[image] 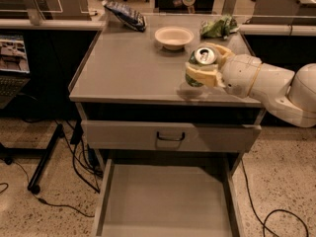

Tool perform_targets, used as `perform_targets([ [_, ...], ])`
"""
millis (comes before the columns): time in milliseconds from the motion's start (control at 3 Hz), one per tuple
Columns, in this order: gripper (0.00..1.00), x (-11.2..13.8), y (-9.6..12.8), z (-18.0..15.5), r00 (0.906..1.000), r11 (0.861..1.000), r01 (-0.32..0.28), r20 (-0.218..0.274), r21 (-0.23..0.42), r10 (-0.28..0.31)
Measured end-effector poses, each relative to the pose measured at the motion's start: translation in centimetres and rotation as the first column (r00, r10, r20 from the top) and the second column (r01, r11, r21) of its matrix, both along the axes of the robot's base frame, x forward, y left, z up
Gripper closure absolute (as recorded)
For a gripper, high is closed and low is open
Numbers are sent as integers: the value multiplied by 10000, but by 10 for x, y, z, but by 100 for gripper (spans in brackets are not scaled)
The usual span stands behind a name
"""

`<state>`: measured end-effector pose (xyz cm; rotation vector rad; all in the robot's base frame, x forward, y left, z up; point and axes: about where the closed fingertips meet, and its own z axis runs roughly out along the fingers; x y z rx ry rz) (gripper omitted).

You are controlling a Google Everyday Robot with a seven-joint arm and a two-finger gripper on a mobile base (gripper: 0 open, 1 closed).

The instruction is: Pick green can from middle drawer and place on counter

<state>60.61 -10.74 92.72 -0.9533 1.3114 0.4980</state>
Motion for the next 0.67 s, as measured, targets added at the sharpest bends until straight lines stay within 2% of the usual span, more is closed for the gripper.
perform_targets([
  [667,100,18,9,-9,9995,9999,1,-317,-111,-5],
])
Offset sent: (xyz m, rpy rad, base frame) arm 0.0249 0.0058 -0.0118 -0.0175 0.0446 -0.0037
